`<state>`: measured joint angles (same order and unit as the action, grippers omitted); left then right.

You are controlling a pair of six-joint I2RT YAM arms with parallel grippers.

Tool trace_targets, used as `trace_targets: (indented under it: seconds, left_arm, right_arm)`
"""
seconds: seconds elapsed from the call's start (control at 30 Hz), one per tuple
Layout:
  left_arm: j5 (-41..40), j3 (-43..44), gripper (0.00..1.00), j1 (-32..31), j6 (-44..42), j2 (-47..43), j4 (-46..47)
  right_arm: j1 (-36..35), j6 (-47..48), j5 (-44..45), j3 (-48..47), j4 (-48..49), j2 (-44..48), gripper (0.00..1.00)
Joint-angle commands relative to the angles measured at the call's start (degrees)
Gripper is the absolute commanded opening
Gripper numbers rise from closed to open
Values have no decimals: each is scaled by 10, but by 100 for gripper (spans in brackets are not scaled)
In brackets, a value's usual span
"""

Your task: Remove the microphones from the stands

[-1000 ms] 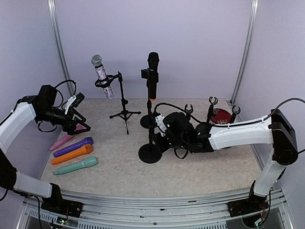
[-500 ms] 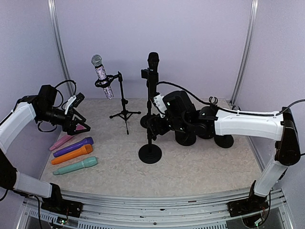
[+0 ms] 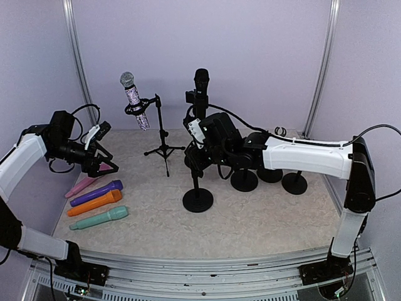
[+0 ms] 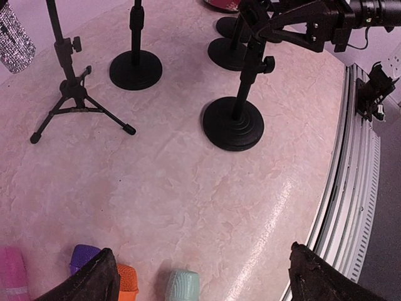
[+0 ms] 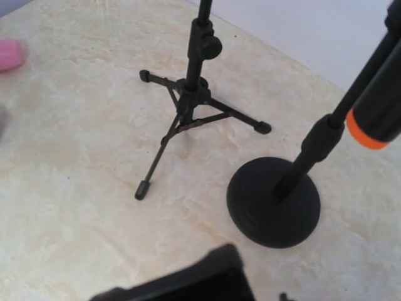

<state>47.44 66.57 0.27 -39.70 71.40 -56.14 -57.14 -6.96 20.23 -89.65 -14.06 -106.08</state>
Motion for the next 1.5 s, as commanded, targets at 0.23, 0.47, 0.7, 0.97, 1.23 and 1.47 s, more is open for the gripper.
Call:
trace_targets:
  seconds: [0.23,0.47,0.7,0.97,1.23,1.47]
  left_arm:
    - [0,26,91,-3,-10,-13,-13]
    - [3,25,91,-4,-11,-11,-15]
    - [2,23,91,-4,-15,-16,-18]
    - [0,29,91,-4,-18,-21,-25]
    - [-8,33,93,-3,-22,-27,-29]
    - [-12,47,93,-4,-26,-21,-34]
  right_arm:
    - [8,47,33,95,46,59,29]
    - [8,50,7,164,92,153,79]
    - [7,35,-7,170,95,182,95]
    - [8,39,-9,112,69,66,99]
    - [11,63,23,76,85,1,72]
    - [44,80,35,129,123,5,44]
